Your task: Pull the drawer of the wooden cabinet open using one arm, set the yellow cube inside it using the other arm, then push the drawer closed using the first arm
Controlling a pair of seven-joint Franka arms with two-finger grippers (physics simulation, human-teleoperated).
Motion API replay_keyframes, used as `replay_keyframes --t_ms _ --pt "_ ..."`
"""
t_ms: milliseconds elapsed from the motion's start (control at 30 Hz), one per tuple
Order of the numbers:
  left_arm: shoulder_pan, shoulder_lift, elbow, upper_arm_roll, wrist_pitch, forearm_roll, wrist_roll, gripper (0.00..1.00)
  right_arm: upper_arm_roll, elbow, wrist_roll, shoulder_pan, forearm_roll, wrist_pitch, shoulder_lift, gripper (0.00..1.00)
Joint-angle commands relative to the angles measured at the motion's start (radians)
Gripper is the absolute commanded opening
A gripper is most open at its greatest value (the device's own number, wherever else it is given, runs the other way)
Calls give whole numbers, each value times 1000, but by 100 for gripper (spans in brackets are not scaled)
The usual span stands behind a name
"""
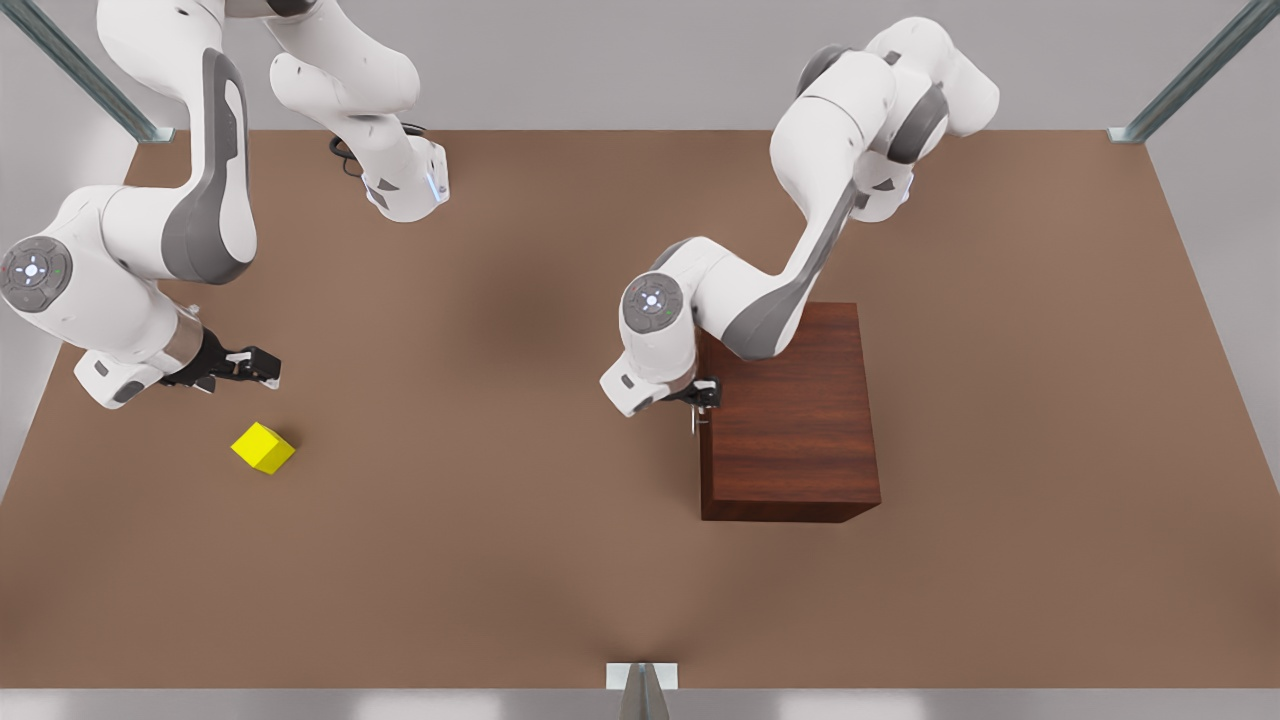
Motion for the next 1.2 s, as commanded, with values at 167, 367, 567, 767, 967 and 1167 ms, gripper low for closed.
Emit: replay_keyframes --t_ms 167,367,567,767,967,1167 --pt "-37 45 0 -1 36 140 -388 100 0 2 0 2 2 0 1 100" --pt "-51 56 0 -4 -42 189 -303 100 0 2 3 14 0 0 13 100" --pt "-69 68 -16 -4 -45 191 -297 100 0 2 3 14 0 -2 19 100" --pt "-91 88 -39 -4 -44 215 -309 100 0 2 3 14 0 -2 19 100" --pt "-100 96 -54 -4 -44 257 -309 100 0 2 3 14 2 -2 21 100" --pt "-103 105 -54 -1 -62 312 -305 100 0 2 3 14 0 -2 21 100"
